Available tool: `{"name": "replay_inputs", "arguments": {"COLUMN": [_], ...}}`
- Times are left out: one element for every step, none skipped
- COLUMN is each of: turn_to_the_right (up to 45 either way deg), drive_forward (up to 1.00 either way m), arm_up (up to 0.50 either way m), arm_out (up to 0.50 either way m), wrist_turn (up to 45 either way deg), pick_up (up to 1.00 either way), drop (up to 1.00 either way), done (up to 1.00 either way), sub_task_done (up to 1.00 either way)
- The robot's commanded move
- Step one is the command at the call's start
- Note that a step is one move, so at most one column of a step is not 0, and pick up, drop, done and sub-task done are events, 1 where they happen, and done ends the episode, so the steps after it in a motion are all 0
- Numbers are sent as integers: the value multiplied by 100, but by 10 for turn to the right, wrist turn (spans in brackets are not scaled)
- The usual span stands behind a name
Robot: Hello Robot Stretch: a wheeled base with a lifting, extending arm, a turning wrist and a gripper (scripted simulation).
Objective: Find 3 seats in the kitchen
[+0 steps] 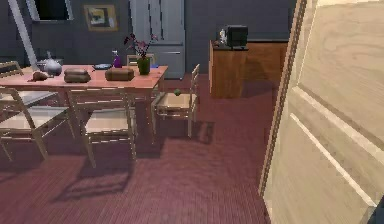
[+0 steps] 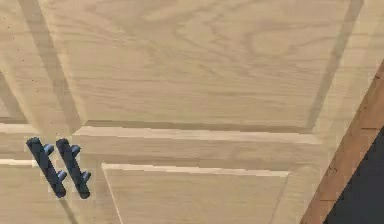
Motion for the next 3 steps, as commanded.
{"name": "replay_inputs", "arguments": {"turn_to_the_right": [0, 90, 0], "drive_forward": [100, 0, 15], "arm_up": [0, 0, 0], "arm_out": [0, 0, 0], "wrist_turn": [0, 0, 0], "pick_up": [0, 0, 0], "drop": [0, 0, 0], "done": [0, 0, 0], "sub_task_done": [0, 0, 0]}}
